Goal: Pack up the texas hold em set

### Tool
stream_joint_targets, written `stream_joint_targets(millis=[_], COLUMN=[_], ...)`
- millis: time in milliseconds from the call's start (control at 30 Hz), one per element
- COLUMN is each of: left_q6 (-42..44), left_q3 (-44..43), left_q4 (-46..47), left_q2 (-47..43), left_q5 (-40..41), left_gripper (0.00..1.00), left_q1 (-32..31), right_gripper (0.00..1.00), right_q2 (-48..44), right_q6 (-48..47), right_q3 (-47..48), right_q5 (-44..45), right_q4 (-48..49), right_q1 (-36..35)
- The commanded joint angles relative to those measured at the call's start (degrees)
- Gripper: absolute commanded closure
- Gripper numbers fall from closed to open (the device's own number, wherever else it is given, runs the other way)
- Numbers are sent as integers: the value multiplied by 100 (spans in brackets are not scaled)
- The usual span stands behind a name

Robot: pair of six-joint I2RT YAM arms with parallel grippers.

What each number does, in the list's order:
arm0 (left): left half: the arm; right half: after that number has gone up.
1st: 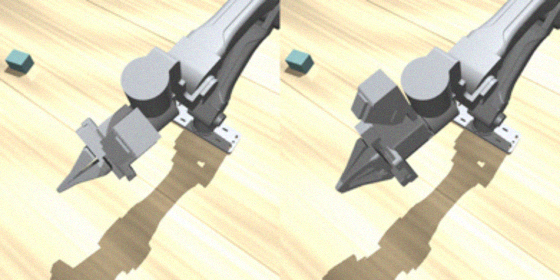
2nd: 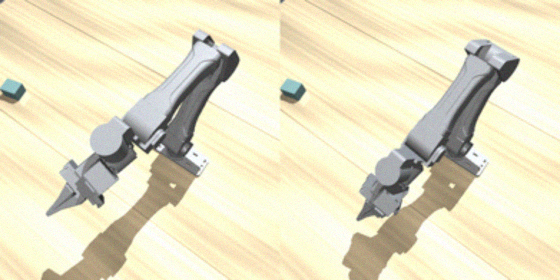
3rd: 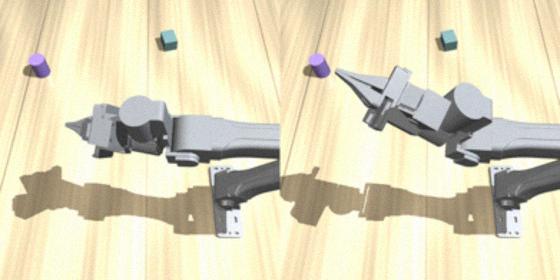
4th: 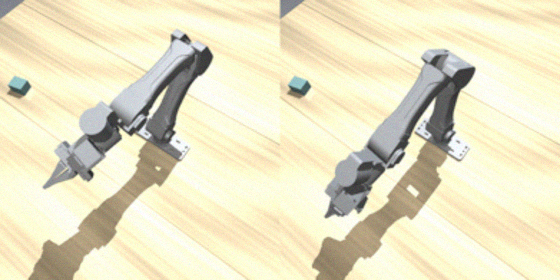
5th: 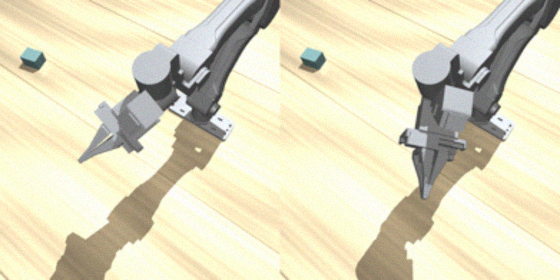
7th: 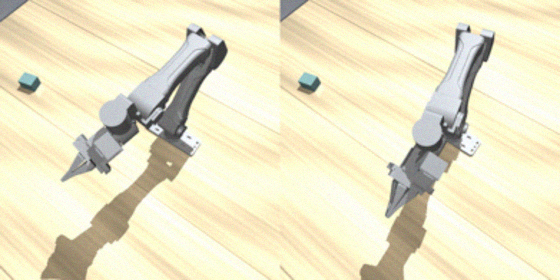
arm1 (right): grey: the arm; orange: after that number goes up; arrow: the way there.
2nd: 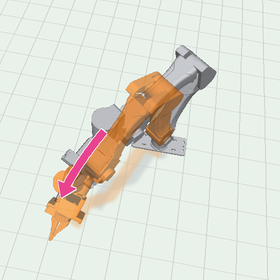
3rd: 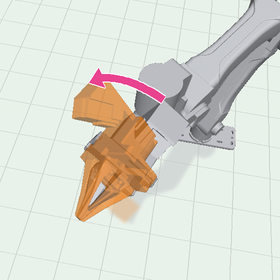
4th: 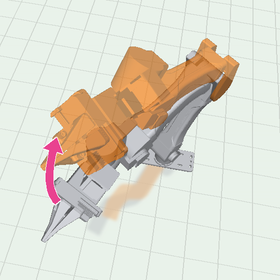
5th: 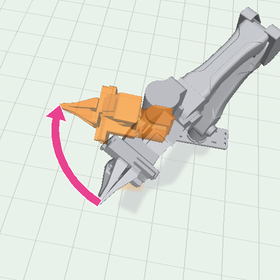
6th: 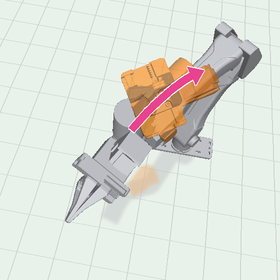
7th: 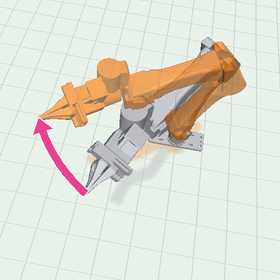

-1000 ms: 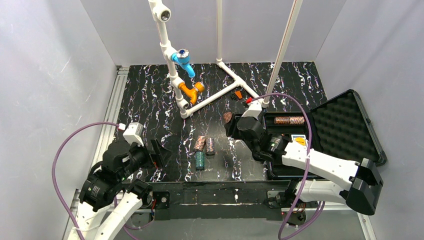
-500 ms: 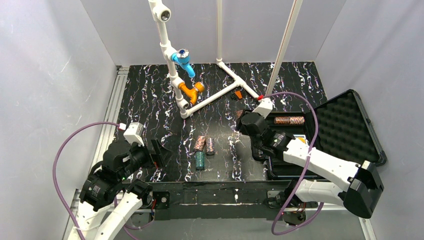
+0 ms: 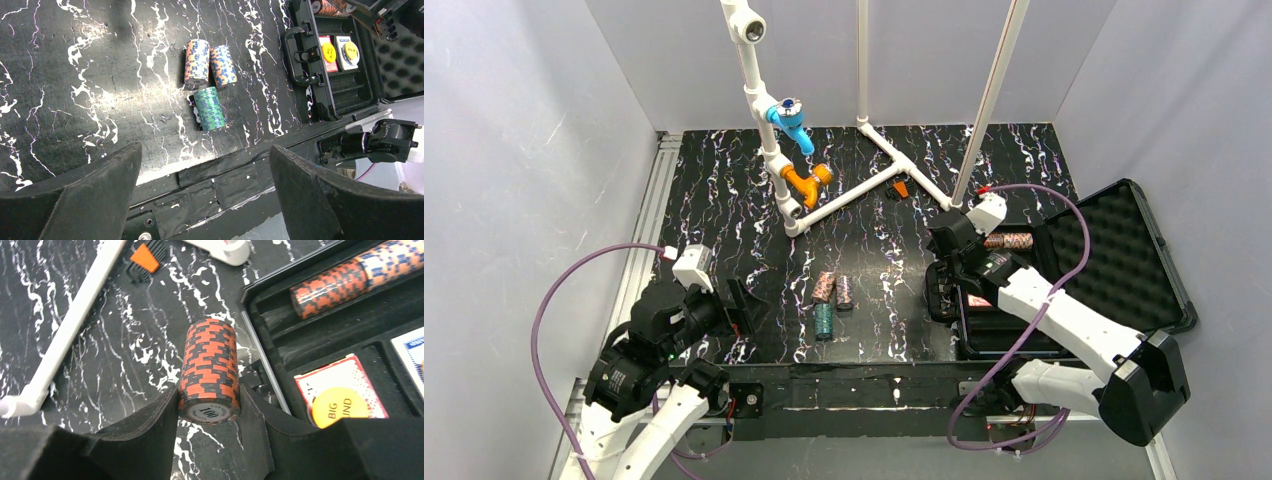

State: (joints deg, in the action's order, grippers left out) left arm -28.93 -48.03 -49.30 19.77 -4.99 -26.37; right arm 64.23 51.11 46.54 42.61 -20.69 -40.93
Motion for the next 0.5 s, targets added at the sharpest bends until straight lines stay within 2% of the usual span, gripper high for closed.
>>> stream_joint_targets(millis=[0, 467], left_q6=[89, 98], left_q3=[66, 75], left_q4=[60, 69], left_q2=[79, 113], left_q5=[-63, -89], left_gripper=[2, 2], left_q1=[-16, -13], right_gripper=[99, 99], right_q2=[-135, -152], right_q6=[373, 927], right_q3=[429, 519], right_q5=[652, 1515], right_q4=[-8, -597], right_q1=[222, 717])
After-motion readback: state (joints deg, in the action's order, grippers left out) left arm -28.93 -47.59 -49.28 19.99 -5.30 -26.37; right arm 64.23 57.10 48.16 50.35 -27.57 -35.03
